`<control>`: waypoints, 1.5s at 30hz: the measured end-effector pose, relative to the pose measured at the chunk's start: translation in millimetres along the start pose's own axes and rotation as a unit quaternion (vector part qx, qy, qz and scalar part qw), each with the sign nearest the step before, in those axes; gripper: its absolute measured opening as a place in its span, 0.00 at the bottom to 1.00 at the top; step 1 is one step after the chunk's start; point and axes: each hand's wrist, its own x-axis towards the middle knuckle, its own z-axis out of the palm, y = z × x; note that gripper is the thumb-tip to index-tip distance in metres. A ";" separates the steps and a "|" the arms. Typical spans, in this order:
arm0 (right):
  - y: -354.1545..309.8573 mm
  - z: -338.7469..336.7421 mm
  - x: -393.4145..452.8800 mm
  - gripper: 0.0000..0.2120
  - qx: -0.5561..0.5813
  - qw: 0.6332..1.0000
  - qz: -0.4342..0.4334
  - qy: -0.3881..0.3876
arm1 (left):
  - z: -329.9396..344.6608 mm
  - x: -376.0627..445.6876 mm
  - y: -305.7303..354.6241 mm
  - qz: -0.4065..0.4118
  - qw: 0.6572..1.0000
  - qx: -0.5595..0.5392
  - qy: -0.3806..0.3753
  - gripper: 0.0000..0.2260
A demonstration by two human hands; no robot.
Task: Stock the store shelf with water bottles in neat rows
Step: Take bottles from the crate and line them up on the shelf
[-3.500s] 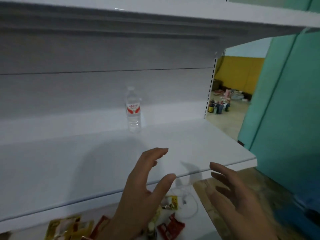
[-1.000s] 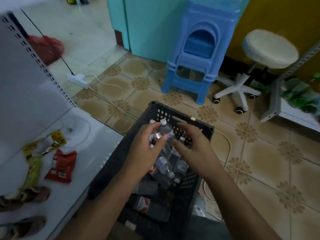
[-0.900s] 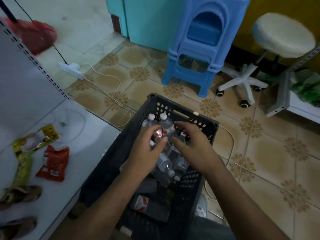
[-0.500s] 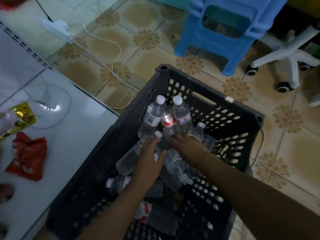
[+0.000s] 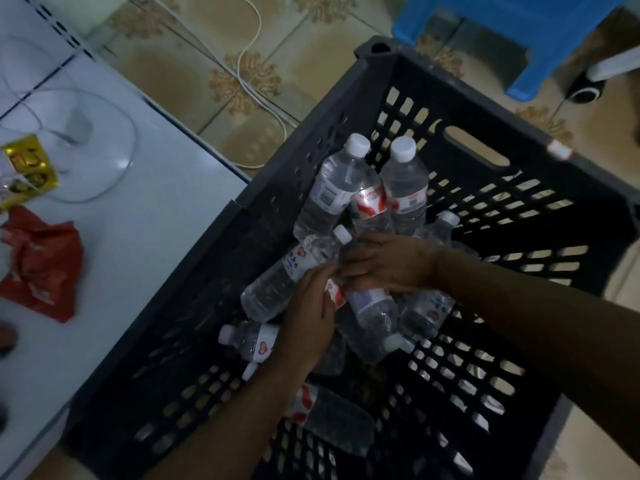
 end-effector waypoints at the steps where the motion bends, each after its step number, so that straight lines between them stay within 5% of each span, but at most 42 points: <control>1: 3.5 -2.9 5.1 0.30 0.009 1.000 -0.016 -0.002 | -3.4 -0.7 1.1 0.003 1.000 -0.002 0.002 0.20; 5: 9.8 -12.3 14.0 0.36 0.024 0.998 -0.043 -0.031 | -16.0 -1.3 2.7 0.004 1.000 0.001 0.014 0.19; 14: -8.4 -34.3 -6.0 0.28 0.147 0.985 0.064 0.065 | -45.1 -15.1 20.4 0.008 1.000 0.027 0.013 0.19; 21: -43.8 -93.5 -50.4 0.25 0.421 0.834 0.279 0.221 | -74.6 -41.9 69.0 0.024 0.998 0.041 0.029 0.18; 31: -83.0 -252.5 -121.3 0.23 0.489 0.663 0.432 0.367 | -129.4 -109.3 210.1 0.097 0.991 0.037 0.087 0.19; 45: -162.1 -526.5 -173.4 0.16 0.391 0.624 0.405 0.542 | -228.6 -275.0 382.2 0.309 0.926 0.011 0.218 0.22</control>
